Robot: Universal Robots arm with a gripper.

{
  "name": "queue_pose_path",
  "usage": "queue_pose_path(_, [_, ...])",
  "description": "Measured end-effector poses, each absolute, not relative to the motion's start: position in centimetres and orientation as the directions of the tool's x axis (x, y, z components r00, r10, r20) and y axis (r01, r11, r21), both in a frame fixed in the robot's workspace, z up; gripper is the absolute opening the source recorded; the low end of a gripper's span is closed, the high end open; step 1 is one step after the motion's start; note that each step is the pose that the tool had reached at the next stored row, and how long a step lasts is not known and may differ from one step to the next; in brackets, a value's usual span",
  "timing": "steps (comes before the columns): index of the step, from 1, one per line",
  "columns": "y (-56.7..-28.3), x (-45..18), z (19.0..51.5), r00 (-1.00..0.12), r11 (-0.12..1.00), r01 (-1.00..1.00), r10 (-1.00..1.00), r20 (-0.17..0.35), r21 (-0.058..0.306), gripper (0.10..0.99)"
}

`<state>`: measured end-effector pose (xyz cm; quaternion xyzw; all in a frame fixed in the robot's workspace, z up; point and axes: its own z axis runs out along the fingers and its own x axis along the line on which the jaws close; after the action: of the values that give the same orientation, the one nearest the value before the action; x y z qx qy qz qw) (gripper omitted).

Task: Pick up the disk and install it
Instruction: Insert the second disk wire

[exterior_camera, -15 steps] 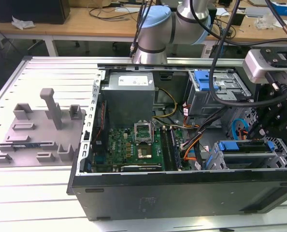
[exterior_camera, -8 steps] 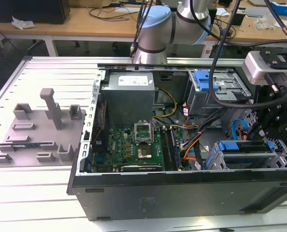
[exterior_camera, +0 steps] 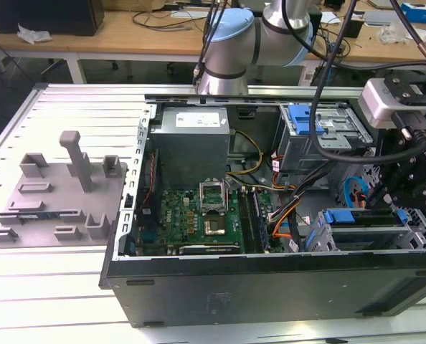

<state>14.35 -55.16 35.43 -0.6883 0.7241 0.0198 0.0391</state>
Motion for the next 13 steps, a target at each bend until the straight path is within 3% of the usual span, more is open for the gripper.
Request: queue_pose_path(13, [-55.19, 14.45, 35.17, -0.049, 0.052, -0.998, -0.995, -0.084, -0.025, 0.161])
